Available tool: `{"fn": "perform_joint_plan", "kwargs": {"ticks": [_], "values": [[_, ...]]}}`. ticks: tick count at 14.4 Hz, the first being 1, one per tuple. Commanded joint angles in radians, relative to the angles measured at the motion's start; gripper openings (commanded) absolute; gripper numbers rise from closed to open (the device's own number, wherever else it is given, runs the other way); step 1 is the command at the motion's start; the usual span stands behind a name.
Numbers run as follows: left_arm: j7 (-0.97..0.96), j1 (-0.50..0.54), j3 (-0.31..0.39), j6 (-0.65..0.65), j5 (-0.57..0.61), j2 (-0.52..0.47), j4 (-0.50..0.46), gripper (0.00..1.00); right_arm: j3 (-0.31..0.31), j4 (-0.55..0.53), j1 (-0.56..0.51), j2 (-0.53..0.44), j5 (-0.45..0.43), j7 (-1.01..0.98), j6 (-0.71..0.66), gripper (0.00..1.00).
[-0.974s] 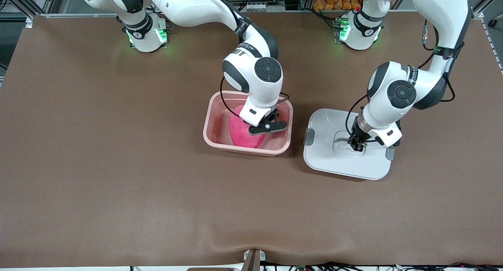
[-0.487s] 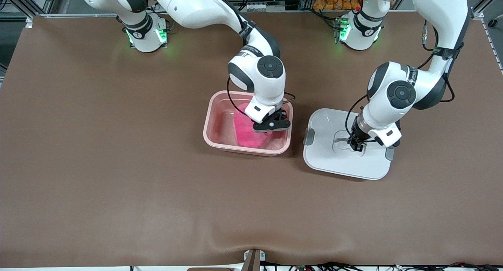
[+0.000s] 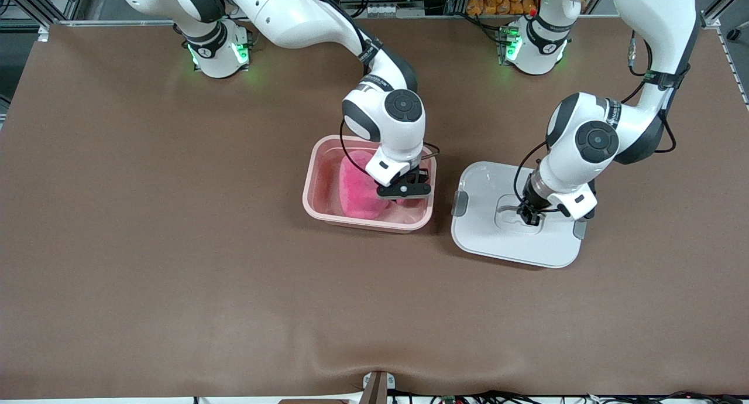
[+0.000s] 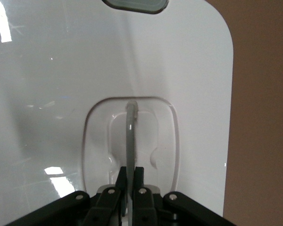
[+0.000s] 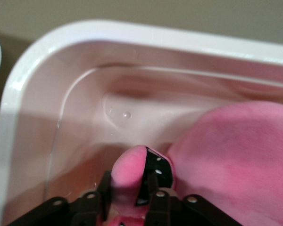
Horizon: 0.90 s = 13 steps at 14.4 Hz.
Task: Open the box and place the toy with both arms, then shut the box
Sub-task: 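Lower the plush into the box and open the right gripper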
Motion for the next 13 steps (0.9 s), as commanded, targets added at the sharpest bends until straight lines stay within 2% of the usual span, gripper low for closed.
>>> {"fn": "perform_joint_plan", "kwargs": {"ticks": [1,6,8,11,13], "values": [[0.015,-0.004,0.0,-0.012,-0.008,-0.004,0.009,0.0,0.005,-0.002,-0.021,-0.035,-0.017,0.01,-0.013,1.0],[0.007,-0.006,0.0,-0.02,-0.008,-0.016,0.035,0.0,0.009,0.0,-0.049,-0.105,-0.003,0.002,-0.08,1.0],[0.01,-0.004,-0.008,-0.069,-0.008,-0.024,0.061,0.0,0.011,0.0,-0.064,-0.147,-0.002,-0.004,-0.129,1.0],[0.001,-0.004,-0.029,-0.158,-0.009,-0.036,0.109,0.0,0.011,-0.002,-0.111,-0.22,0.003,-0.125,-0.241,1.0],[-0.01,-0.003,-0.062,-0.207,-0.009,-0.038,0.139,0.0,0.009,-0.007,-0.166,-0.266,0.061,-0.215,-0.321,1.0]]}}
